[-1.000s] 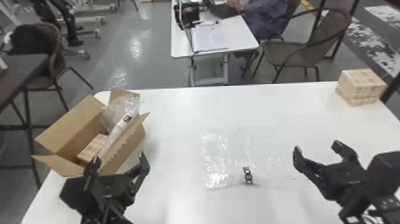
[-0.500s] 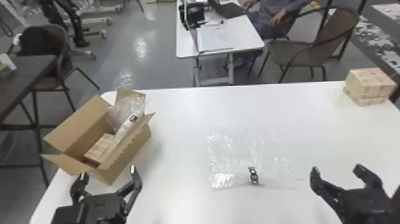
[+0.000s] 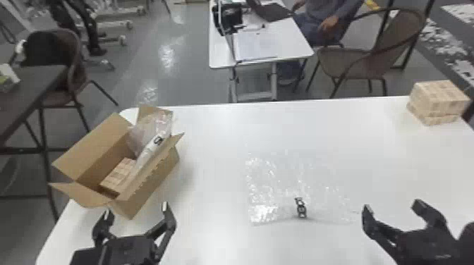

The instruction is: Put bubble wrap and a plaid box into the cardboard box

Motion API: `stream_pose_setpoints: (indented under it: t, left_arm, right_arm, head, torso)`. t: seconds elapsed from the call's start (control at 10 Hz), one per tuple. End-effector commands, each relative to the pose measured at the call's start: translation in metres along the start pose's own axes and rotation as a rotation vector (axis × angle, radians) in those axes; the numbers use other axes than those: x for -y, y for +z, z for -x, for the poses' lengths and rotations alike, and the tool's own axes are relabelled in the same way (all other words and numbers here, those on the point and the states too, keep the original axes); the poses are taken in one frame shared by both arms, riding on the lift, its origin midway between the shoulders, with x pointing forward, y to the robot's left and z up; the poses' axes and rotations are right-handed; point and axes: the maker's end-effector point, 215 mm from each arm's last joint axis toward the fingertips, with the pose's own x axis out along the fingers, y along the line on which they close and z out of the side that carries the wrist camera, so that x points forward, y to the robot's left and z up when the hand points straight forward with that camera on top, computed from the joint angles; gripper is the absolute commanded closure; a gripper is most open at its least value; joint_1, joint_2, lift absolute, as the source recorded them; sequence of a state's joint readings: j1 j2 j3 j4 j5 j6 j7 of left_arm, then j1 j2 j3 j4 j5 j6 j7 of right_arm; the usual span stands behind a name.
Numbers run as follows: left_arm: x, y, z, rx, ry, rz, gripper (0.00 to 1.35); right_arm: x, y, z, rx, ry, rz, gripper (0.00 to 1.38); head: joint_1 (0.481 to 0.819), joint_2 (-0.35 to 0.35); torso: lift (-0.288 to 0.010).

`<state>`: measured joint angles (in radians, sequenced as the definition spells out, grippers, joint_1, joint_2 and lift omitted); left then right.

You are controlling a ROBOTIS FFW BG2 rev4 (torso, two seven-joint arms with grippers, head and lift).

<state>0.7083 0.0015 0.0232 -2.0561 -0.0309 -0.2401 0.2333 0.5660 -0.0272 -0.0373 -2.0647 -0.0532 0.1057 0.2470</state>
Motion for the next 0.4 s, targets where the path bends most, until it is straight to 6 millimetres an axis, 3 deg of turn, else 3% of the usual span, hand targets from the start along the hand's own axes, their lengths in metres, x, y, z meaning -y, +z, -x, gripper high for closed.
stream_pose_setpoints:
  t: [0.0, 0.3]
  left_arm:
    - [0.0025, 0.0034, -0.0019, 0.014, 0.000, 0.006, 0.14]
    - [0.0027, 0.0048, -0.0017, 0.036, 0.007, 0.034, 0.14]
  right_arm:
    - [-0.0012, 0.0032, -0.0026, 0.006, 0.003, 0.008, 0.22]
    - [-0.0017, 0.0040, -0.0041, 0.005, 0.004, 0.008, 0.23]
  head:
    - [0.695, 0.130]
    - [0.695, 0.127]
  torso:
    - [-0.107]
    - [-0.107]
